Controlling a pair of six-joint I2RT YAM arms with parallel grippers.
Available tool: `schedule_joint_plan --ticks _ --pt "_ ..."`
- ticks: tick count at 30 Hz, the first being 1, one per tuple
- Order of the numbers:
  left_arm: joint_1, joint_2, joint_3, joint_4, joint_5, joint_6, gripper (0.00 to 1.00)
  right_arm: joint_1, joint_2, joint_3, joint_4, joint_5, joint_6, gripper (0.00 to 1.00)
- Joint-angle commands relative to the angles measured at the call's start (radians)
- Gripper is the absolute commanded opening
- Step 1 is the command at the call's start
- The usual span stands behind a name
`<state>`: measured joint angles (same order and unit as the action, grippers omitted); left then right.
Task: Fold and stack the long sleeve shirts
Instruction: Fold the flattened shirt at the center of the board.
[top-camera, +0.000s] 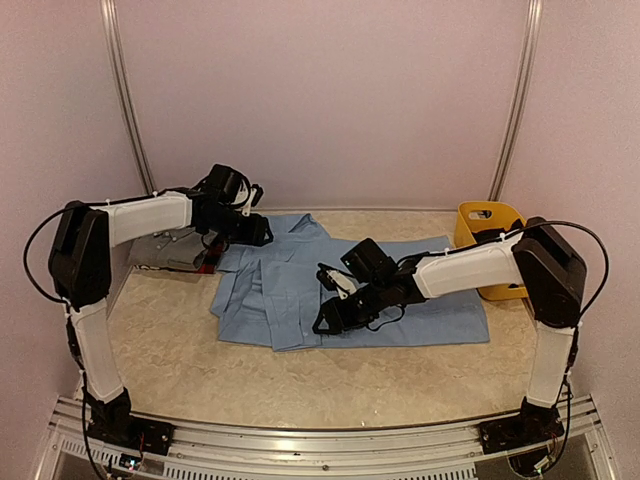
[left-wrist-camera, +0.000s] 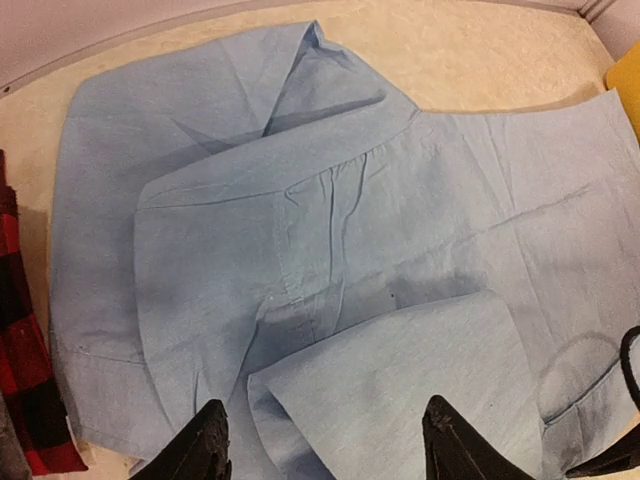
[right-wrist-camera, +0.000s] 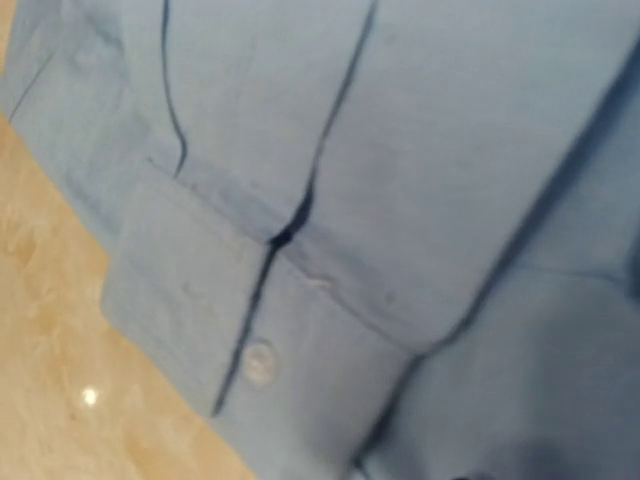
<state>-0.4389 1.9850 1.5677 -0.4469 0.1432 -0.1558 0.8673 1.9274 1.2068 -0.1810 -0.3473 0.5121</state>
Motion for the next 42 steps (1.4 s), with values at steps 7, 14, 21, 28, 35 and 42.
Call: schedule_joint_plan --ticks 7,14,21,28,35,42 --pt "0.0 -0.233 -0.191 0.174 -0.054 -0.069 0.67 0.03 0.079 0.066 0.033 -0.061 0.041 0.42" --pt "-0.003 -0.256 -0.229 0.188 -0.044 -0.082 0.69 0.031 0.105 0.073 0.021 -0.059 0.055 0.39" --pt "-0.01 -0.267 -0.245 0.19 -0.043 -0.085 0.7 0.04 0.126 0.052 0.057 -0.067 0.09 0.36" --pt "-0.015 -0.269 -0.252 0.185 -0.043 -0.085 0.71 0.041 0.107 0.018 0.096 -0.061 0.115 0.13" --pt "-0.019 -0.29 -0.262 0.17 -0.058 -0.084 0.71 0.023 0.038 0.028 0.041 -0.06 0.102 0.0" --pt "-0.027 -0.325 -0.26 0.154 -0.063 -0.076 0.71 -0.07 -0.119 0.052 -0.225 -0.101 -0.029 0.0"
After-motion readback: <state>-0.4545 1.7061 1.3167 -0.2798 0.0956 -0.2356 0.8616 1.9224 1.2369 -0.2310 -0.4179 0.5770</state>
